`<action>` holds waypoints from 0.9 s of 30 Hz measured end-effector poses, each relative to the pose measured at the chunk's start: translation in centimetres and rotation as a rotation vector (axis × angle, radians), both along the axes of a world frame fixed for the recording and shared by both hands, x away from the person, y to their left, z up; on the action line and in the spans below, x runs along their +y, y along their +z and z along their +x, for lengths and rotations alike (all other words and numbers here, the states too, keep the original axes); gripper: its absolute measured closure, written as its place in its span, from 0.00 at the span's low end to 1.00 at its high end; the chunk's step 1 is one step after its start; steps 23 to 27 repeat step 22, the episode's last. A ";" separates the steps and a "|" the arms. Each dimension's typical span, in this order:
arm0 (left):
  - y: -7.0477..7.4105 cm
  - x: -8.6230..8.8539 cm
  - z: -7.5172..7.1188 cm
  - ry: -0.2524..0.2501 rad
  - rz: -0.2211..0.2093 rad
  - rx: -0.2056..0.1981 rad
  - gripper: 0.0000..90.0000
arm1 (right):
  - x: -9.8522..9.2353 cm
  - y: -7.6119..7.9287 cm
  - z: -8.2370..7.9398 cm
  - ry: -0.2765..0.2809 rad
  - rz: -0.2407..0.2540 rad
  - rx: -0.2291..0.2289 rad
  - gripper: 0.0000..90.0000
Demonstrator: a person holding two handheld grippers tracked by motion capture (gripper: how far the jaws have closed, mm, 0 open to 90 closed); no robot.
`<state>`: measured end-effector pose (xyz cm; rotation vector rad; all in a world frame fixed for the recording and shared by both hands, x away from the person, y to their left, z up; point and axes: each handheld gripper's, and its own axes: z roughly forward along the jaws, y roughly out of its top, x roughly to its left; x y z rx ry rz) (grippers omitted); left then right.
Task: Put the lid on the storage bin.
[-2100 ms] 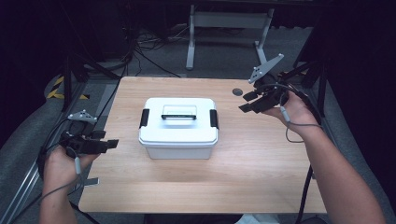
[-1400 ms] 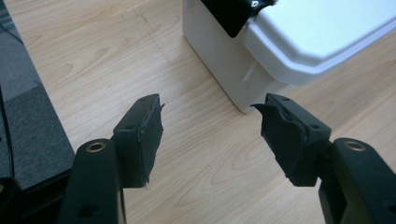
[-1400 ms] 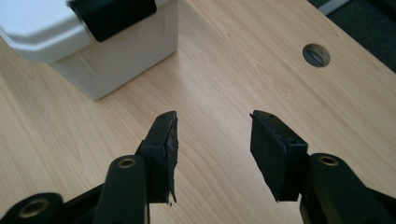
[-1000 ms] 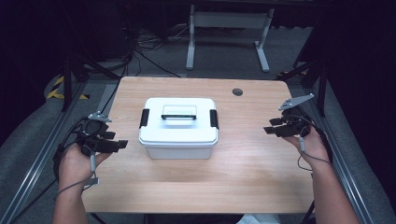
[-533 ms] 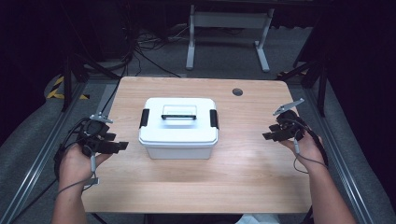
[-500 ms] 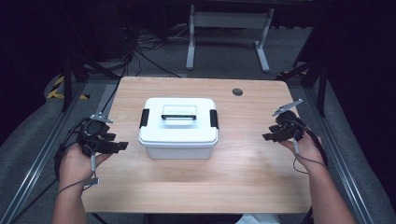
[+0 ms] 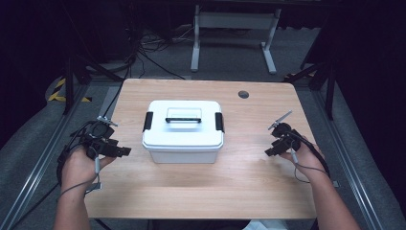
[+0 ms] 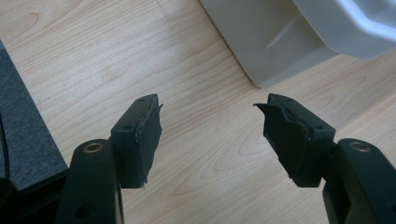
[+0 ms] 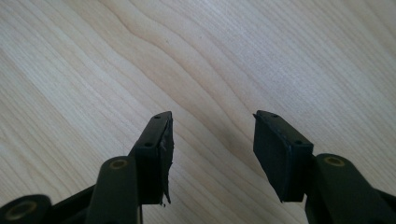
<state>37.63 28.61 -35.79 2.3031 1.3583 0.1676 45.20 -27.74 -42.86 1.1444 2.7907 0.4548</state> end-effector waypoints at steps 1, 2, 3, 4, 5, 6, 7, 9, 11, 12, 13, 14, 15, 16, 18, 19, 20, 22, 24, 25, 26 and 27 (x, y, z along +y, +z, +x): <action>0.0 0.0 0.0 -0.003 0.001 0.001 0.41 | 0.1 -0.1 0.0 -0.001 -0.006 0.007 0.53; 0.0 0.0 0.0 -0.003 0.000 0.002 0.41 | 0.1 -0.2 0.0 0.002 -0.012 0.010 0.53; -0.1 0.0 0.0 -0.002 0.001 0.004 0.41 | 0.1 -0.3 0.0 0.004 -0.014 0.014 0.53; -0.1 0.0 0.0 -0.004 0.004 0.008 0.41 | 0.1 -0.4 0.0 0.004 -0.014 0.020 0.53; -0.1 0.0 0.0 -0.001 0.008 0.011 0.41 | 0.1 -0.4 0.1 0.003 -0.011 0.025 0.53; -0.2 0.0 -0.1 -0.007 0.017 0.015 0.40 | 0.0 -0.5 0.1 0.000 -0.011 0.031 0.52; -0.2 -0.1 -0.1 -0.010 0.020 0.021 0.40 | 0.0 -0.6 0.1 -0.003 -0.016 0.034 0.52; -0.1 0.0 -0.1 -0.011 0.021 0.024 0.40 | 0.1 -0.7 0.1 -0.005 -0.028 0.037 0.51; -0.1 0.0 -0.1 -0.012 0.022 0.034 0.40 | 0.1 -0.8 0.2 -0.003 -0.034 0.043 0.51; -0.2 -0.1 -0.1 -0.008 0.023 0.044 0.39 | 0.1 -0.8 0.2 -0.003 -0.036 0.045 0.51; -0.2 -0.1 -0.1 -0.011 0.029 0.054 0.39 | 0.1 -0.9 0.2 -0.005 -0.038 0.049 0.51; -0.3 -0.1 0.0 -0.010 0.034 0.060 0.39 | 0.1 -0.9 0.1 -0.008 -0.042 0.052 0.51; -0.4 -0.1 0.0 -0.013 0.044 0.060 0.39 | 0.1 -0.9 0.1 -0.012 -0.042 0.053 0.51; -0.4 -0.1 0.1 -0.011 0.043 0.070 0.39 | 0.0 -0.8 0.1 -0.014 -0.040 0.056 0.51; -0.5 -0.2 0.2 -0.010 0.041 0.067 0.38 | -0.1 -0.7 0.0 -0.029 -0.029 0.060 0.50; -0.5 -0.2 0.2 -0.010 0.037 0.069 0.38 | -0.2 -0.6 0.0 -0.036 -0.024 0.061 0.50; -0.4 -0.2 0.3 -0.010 0.036 0.067 0.37 | -0.3 -0.5 -0.1 -0.037 -0.013 0.064 0.50; -0.4 -0.2 0.4 -0.006 0.032 0.066 0.34 | -0.3 -0.5 -0.1 -0.040 0.015 0.074 0.50; -0.4 -0.2 0.4 -0.006 0.032 0.066 0.34 | -0.3 -0.5 -0.1 -0.040 0.015 0.074 0.50; -0.4 -0.2 0.4 -0.006 0.032 0.066 0.34 | -0.3 -0.5 -0.1 -0.040 0.015 0.074 0.50; -0.4 -0.2 0.4 -0.006 0.032 0.066 0.34 | -0.3 -0.5 -0.1 -0.040 0.015 0.074 0.50; -0.4 -0.2 0.4 -0.006 0.032 0.066 0.34 | -0.3 -0.5 -0.1 -0.040 0.015 0.074 0.50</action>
